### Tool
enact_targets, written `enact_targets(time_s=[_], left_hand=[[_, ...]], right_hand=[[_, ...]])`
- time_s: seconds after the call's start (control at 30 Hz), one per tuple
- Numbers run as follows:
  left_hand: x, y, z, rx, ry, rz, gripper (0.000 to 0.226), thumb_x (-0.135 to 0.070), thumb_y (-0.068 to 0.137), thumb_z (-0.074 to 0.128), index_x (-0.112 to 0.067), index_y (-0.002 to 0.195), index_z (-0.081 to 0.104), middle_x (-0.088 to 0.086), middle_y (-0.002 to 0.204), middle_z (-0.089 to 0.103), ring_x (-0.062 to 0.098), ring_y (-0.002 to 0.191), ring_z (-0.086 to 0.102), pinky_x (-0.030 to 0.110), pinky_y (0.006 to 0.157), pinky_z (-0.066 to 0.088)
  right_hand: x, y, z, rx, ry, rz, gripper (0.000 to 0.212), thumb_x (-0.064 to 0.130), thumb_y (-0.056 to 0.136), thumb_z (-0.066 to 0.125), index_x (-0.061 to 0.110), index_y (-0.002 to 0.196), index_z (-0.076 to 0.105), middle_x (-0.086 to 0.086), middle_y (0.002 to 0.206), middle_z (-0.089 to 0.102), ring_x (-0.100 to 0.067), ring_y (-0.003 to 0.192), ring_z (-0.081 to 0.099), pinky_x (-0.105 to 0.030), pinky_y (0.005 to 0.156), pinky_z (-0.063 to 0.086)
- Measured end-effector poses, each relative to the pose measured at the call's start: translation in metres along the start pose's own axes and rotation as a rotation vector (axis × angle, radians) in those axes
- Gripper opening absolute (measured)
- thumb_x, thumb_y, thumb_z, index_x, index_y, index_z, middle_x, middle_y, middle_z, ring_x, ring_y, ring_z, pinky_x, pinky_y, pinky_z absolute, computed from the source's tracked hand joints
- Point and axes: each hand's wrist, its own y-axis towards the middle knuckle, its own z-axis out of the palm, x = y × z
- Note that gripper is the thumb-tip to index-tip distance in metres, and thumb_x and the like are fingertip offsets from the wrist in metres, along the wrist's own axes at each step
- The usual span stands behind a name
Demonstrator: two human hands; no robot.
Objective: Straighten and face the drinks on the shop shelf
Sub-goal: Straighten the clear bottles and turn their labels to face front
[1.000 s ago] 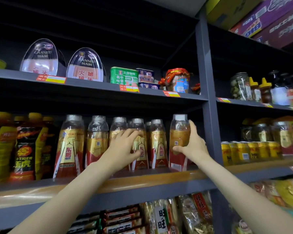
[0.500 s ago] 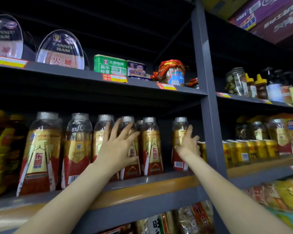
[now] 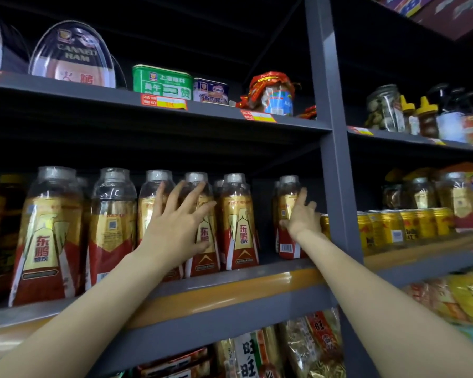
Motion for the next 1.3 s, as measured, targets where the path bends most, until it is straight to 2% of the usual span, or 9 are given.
enact_targets(time_s=[0.17, 0.3, 0.4, 0.53, 0.73, 0.93, 1.03, 1.17, 1.3], left_hand=[[-0.001, 0.004, -0.002, -0.076, -0.074, 0.007, 0.076, -0.053, 0.076, 0.066, -0.03, 0.142, 0.036, 0.004, 0.155, 0.019, 0.033, 0.143, 0.009, 0.051, 0.109, -0.012], [-0.014, 0.023, -0.008, -0.155, 0.023, 0.068, 0.076, -0.058, 0.067, 0.069, -0.025, 0.133, 0.05, 0.012, 0.14, 0.047, 0.038, 0.132, 0.037, 0.062, 0.105, 0.015], [-0.034, 0.046, -0.013, -0.116, -0.007, 0.035, 0.078, -0.065, 0.082, 0.045, -0.032, 0.147, 0.018, 0.009, 0.156, 0.013, 0.03, 0.144, 0.005, 0.051, 0.109, -0.012], [-0.055, 0.069, 0.006, -0.035, 0.052, -0.048, 0.082, -0.071, 0.084, 0.029, -0.032, 0.148, -0.004, 0.011, 0.157, -0.008, 0.028, 0.144, -0.009, 0.049, 0.11, -0.018], [-0.051, 0.07, 0.01, -0.054, 0.174, -0.08, 0.091, -0.071, 0.078, 0.045, -0.027, 0.149, 0.008, 0.01, 0.153, 0.016, 0.025, 0.143, 0.011, 0.051, 0.099, -0.029], [-0.052, 0.071, 0.003, 0.026, 0.234, -0.107, 0.093, -0.075, 0.076, 0.044, -0.029, 0.148, 0.005, 0.007, 0.151, 0.013, 0.023, 0.143, 0.01, 0.053, 0.106, -0.022], [-0.049, 0.071, 0.005, 0.046, 0.226, -0.111, 0.094, -0.077, 0.075, 0.041, -0.032, 0.147, 0.001, 0.006, 0.153, 0.009, 0.022, 0.143, 0.008, 0.052, 0.108, -0.019], [-0.048, 0.07, 0.004, 0.058, 0.189, -0.105, 0.093, -0.076, 0.075, 0.042, -0.033, 0.147, 0.002, 0.006, 0.152, 0.011, 0.023, 0.143, 0.009, 0.052, 0.11, -0.016], [-0.048, 0.069, 0.004, 0.069, 0.145, -0.122, 0.094, -0.075, 0.074, 0.046, -0.032, 0.147, 0.006, 0.007, 0.152, 0.012, 0.024, 0.142, 0.01, 0.052, 0.111, -0.012]], right_hand=[[0.01, -0.011, -0.015, -0.147, 0.047, -0.271, 0.087, 0.019, 0.088, 0.065, 0.016, 0.151, 0.005, -0.017, 0.153, 0.012, -0.035, 0.139, 0.021, -0.039, 0.108, 0.031], [0.027, -0.006, -0.028, 0.023, 0.456, -0.319, 0.07, 0.022, 0.09, 0.062, 0.019, 0.148, 0.023, -0.009, 0.15, 0.031, -0.025, 0.136, 0.034, -0.032, 0.103, 0.035], [0.033, 0.008, -0.017, 0.172, 0.569, -0.21, 0.065, 0.023, 0.093, 0.058, 0.021, 0.148, 0.023, -0.01, 0.147, 0.037, -0.026, 0.133, 0.039, -0.037, 0.104, 0.037], [0.031, 0.025, 0.011, 0.307, 0.552, -0.177, 0.065, 0.024, 0.096, 0.053, 0.027, 0.15, 0.016, -0.01, 0.149, 0.035, -0.028, 0.135, 0.036, -0.044, 0.109, 0.035], [0.04, 0.055, 0.038, 0.385, 0.485, -0.217, 0.069, 0.025, 0.097, 0.05, 0.032, 0.151, 0.009, -0.01, 0.156, 0.02, -0.029, 0.141, 0.025, -0.04, 0.113, 0.029], [0.056, 0.078, 0.049, 0.421, 0.249, -0.246, 0.073, 0.017, 0.098, 0.046, 0.034, 0.151, -0.002, -0.012, 0.16, 0.001, -0.031, 0.145, 0.011, -0.038, 0.111, 0.026], [0.06, 0.086, 0.059, 0.446, 0.21, -0.241, 0.076, 0.011, 0.096, 0.05, 0.034, 0.151, 0.002, -0.014, 0.158, 0.007, -0.033, 0.143, 0.02, -0.039, 0.108, 0.032], [0.056, 0.083, 0.059, 0.36, 0.297, -0.276, 0.064, 0.009, 0.09, 0.058, 0.029, 0.141, 0.026, -0.017, 0.15, 0.02, -0.038, 0.131, 0.038, -0.039, 0.099, 0.041], [0.055, 0.064, 0.04, 0.279, 0.272, -0.316, 0.065, 0.005, 0.085, 0.063, 0.026, 0.137, 0.029, -0.014, 0.146, 0.024, -0.036, 0.126, 0.042, -0.038, 0.094, 0.043]])
